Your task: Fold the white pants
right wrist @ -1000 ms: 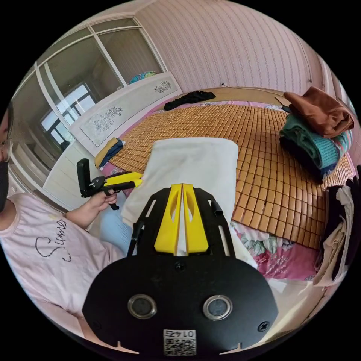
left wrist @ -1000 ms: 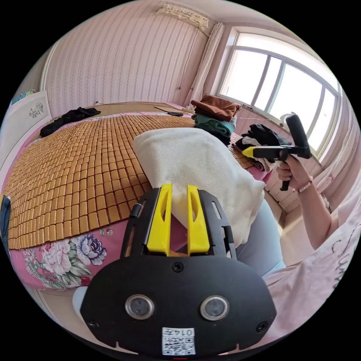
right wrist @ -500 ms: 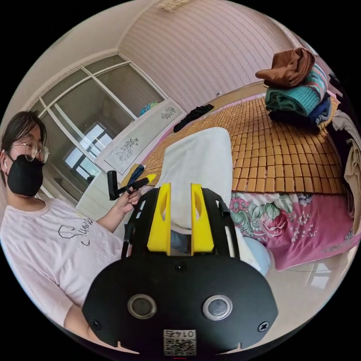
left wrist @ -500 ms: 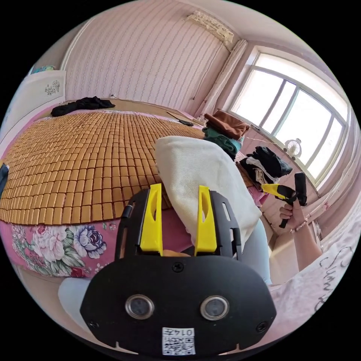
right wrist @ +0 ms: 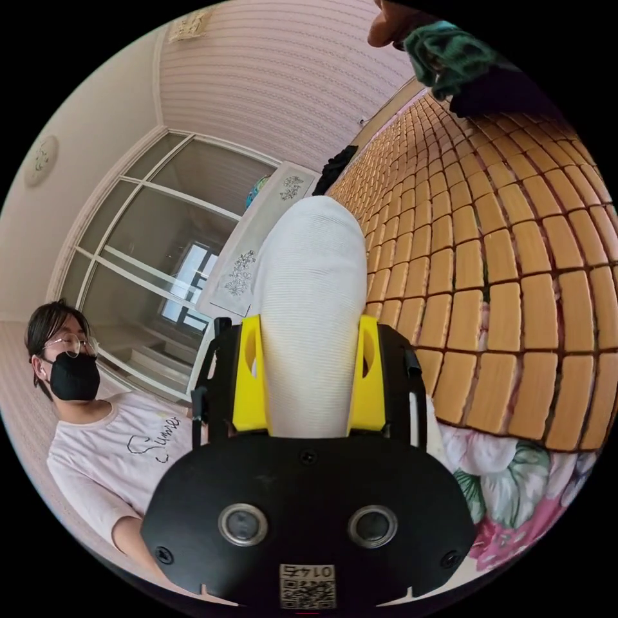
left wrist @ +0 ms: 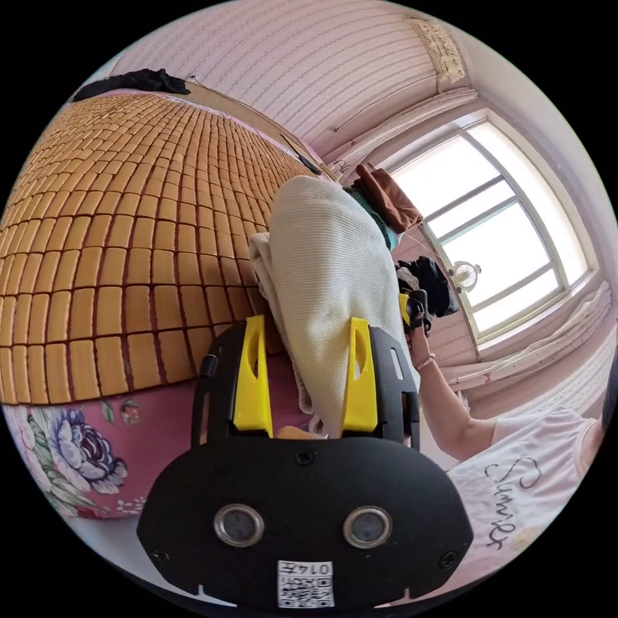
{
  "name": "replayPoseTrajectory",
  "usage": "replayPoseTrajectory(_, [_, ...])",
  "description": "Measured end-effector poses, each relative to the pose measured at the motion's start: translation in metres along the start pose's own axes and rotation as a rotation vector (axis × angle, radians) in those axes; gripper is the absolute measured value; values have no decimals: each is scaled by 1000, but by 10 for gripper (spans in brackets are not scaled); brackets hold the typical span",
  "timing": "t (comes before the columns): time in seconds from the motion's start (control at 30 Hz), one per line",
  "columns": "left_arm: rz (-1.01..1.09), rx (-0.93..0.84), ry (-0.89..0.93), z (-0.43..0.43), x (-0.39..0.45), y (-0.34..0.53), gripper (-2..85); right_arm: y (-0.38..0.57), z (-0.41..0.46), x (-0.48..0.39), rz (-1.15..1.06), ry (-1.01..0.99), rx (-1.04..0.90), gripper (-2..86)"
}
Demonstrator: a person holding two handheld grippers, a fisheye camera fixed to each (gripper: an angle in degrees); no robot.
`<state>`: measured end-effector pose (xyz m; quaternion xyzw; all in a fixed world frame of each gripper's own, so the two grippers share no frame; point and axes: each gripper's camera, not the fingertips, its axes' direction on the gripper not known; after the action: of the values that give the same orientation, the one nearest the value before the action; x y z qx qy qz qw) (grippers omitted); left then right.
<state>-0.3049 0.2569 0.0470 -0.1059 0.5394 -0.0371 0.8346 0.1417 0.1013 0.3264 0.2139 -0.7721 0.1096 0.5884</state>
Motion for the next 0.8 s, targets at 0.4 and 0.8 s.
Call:
replayPoseTrajectory(0.4, [-30,201,207,-63,-50,57,98,-23,73,-187,-533,354,-200,103])
replayPoseTrajectory(0.8, [-60,974,-88,-332,-58,244,94,-12,358,-461,-1374,109,-569,105])
